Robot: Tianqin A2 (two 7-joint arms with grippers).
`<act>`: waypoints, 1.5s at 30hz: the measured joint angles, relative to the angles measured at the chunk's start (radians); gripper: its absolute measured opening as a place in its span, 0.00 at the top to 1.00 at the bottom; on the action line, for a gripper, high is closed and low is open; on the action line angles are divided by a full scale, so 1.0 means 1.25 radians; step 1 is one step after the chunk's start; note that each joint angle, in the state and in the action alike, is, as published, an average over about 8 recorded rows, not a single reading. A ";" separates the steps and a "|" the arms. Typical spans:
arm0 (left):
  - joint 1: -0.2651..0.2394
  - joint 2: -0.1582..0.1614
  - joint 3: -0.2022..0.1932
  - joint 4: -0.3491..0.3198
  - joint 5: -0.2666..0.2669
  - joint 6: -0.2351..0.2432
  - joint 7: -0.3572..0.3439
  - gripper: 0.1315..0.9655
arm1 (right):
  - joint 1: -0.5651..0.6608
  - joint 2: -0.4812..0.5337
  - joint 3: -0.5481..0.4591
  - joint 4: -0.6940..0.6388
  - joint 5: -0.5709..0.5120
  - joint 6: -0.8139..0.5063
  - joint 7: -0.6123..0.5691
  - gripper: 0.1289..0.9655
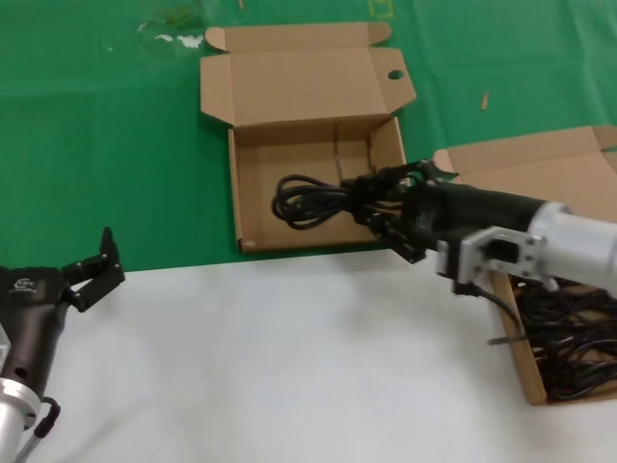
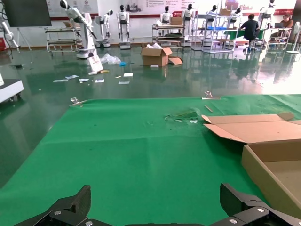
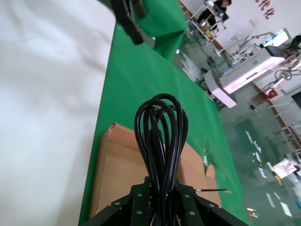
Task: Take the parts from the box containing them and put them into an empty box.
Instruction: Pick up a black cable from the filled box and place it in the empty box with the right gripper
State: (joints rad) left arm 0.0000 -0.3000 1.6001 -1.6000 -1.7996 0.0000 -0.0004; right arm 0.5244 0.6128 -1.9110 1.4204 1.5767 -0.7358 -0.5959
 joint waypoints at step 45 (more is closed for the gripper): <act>0.000 0.000 0.000 0.000 0.000 0.000 0.000 0.00 | 0.167 -0.130 -0.047 -0.289 -0.013 0.004 -0.125 0.53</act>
State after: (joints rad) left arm 0.0000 -0.3000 1.6001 -1.6000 -1.7996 0.0000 -0.0004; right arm 0.7335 0.4499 -1.9698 1.0586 1.5599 -0.7306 -0.7521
